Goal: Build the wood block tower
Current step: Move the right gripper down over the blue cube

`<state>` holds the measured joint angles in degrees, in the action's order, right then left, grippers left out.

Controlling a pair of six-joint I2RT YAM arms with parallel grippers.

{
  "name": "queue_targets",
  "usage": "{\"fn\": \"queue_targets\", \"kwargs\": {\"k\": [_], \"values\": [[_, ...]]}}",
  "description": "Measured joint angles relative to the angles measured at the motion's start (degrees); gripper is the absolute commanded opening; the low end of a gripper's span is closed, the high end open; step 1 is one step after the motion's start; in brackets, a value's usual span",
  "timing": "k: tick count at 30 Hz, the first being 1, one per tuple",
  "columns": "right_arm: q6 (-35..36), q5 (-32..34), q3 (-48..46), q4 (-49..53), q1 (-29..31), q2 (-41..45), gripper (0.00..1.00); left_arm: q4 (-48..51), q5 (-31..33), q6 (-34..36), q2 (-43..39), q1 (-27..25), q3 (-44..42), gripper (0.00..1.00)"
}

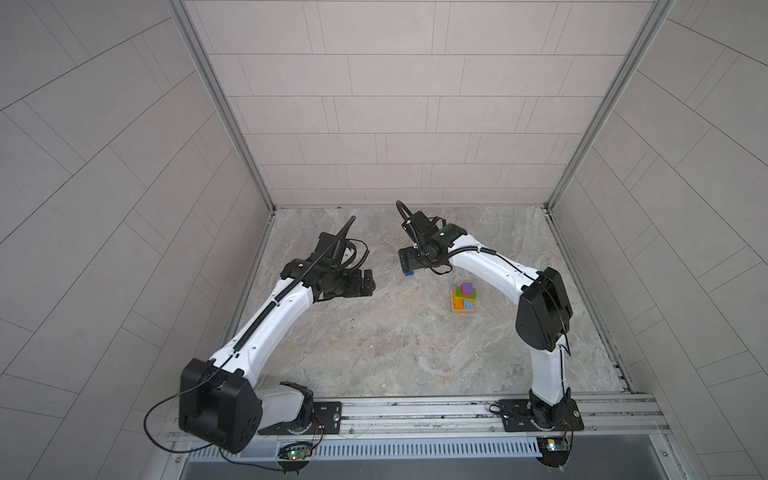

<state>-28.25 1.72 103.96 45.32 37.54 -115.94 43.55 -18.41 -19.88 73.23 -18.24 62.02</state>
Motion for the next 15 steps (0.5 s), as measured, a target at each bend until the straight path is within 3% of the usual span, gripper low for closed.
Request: {"fn": "queue_targets", "kwargs": {"k": [9,15], "values": [[2.7,-1.2,9.6,2.5,0.1,-10.5,0.61,-0.1,-0.7,0.0,0.0,0.8,0.0,0.99],[4.0,-1.2,15.3,4.2,0.0,-16.5,0.59,-0.2,-1.2,0.0,0.0,1.0,-0.1,0.98]]}}
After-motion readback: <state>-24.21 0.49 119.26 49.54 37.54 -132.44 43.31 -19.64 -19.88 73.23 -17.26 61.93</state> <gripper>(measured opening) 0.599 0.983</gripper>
